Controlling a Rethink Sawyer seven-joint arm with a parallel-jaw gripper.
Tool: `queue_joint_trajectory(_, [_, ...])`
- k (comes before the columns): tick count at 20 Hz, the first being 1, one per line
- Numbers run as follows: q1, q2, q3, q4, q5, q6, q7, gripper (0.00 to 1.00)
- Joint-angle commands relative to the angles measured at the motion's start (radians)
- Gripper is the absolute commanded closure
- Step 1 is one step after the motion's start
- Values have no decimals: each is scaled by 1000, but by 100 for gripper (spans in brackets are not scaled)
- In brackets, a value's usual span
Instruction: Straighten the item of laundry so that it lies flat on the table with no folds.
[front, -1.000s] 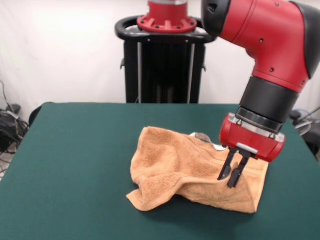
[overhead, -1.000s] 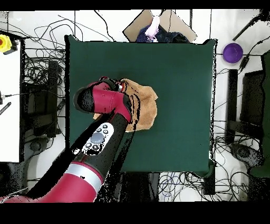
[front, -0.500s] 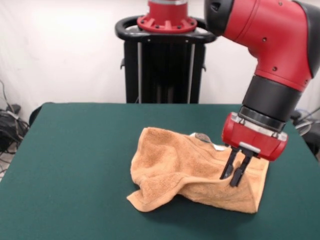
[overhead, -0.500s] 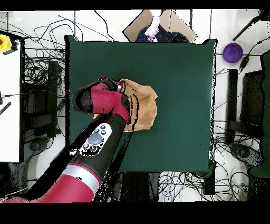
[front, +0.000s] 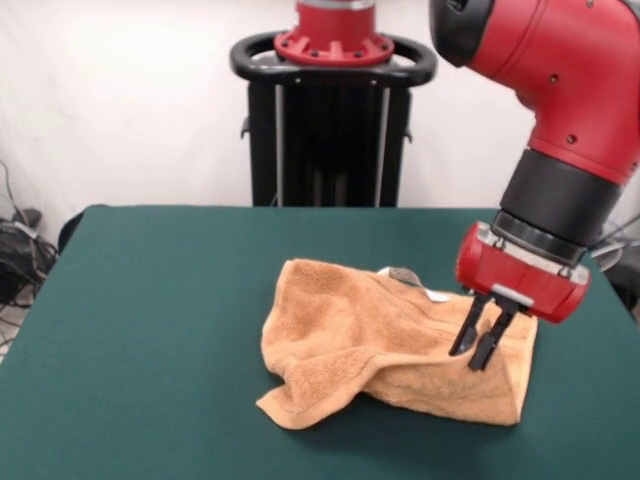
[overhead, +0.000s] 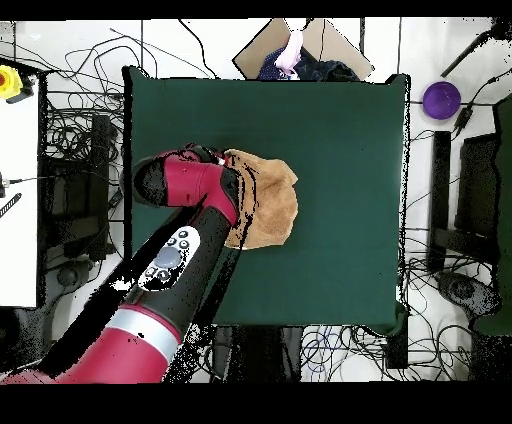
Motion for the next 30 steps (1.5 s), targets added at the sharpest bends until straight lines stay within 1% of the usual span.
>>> queue_joint_trajectory(1, [-25,87,65,-60,7,86,176,100])
queue_joint_trajectory(8, [-87,144,54,-164,17,109,166,100])
queue_joint_trajectory(12, [-113,132,66,-161,7,113,147,100])
queue_joint_trajectory(20, [-146,151,49,-215,2,135,146,100])
queue_joint_trajectory(26, [-152,140,38,-205,-10,134,139,100])
queue_joint_trajectory(30, [-159,162,-7,-262,-20,163,131,100])
